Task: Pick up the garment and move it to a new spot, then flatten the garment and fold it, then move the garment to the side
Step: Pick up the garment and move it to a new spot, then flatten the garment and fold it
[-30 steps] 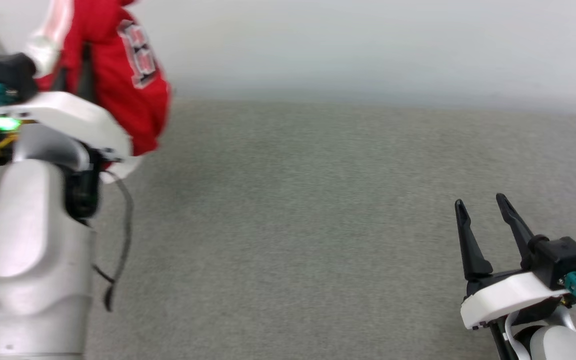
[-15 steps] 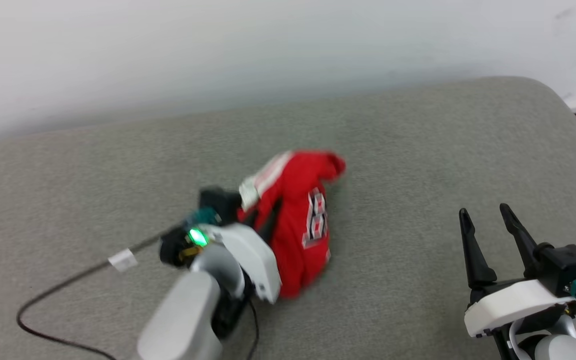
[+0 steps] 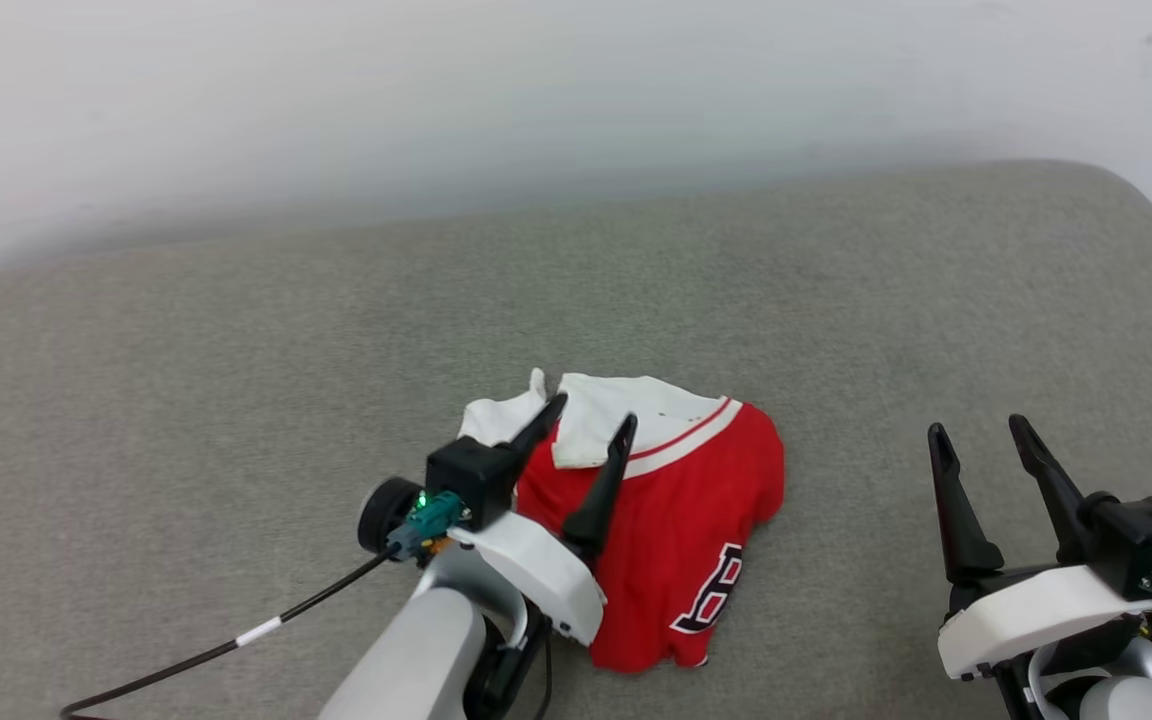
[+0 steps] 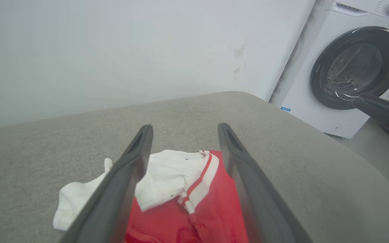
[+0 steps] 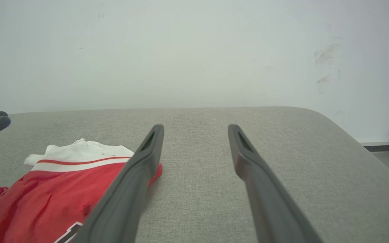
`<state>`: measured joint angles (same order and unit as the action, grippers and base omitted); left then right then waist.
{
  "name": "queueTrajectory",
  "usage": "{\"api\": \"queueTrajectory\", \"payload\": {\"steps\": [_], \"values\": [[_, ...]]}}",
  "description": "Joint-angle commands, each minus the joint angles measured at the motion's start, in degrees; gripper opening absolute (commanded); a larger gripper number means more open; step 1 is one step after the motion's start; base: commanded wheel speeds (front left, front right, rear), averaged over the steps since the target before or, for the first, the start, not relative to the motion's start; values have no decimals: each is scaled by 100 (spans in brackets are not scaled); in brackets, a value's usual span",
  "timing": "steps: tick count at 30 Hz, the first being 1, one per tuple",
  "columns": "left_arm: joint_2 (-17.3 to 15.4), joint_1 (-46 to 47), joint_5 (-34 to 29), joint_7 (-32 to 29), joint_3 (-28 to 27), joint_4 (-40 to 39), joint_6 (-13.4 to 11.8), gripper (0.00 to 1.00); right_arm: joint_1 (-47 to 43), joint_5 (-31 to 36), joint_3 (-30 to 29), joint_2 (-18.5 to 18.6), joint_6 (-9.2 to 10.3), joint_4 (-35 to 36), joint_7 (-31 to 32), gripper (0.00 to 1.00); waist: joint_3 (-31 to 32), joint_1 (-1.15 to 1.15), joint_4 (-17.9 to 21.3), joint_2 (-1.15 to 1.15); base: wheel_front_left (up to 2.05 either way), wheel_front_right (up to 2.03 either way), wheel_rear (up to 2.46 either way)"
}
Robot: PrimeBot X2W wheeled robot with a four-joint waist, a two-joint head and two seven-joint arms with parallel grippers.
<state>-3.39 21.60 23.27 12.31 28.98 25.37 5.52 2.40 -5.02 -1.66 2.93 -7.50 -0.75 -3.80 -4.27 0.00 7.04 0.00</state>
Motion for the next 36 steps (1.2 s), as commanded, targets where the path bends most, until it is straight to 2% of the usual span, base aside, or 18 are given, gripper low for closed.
{"api": "queueTrajectory", "payload": {"steps": [1, 12, 15, 22, 36], "values": [[-11, 68, -70, 81, -58, -89, -63, 100, -69, -4, -19, -6, 2, 21, -3, 100, 110, 0, -133, 0, 0, 0, 0], [-369, -459, -90, 289, -1007, -798, -826, 100, -305, 81, -81, -7, 2, 122, 136, 100, 392, 0, -522, 0, 0, 0, 0], [-503, -746, -60, 290, -1230, -951, -947, 100, -351, 57, -72, -6, 2, 138, 167, 100, 428, 0, -562, 0, 0, 0, 0], [-845, -1364, -132, 287, -1405, -1091, -1014, 100, -505, 6, -18, -6, 2, 157, 241, 100, 532, 0, -609, 0, 0, 0, 0], [-954, -1477, -198, 274, -1379, -1292, -1175, 100, -494, 2, 62, -7, 2, 158, 301, 100, 573, 0, -651, 0, 0, 0, 0]]}}
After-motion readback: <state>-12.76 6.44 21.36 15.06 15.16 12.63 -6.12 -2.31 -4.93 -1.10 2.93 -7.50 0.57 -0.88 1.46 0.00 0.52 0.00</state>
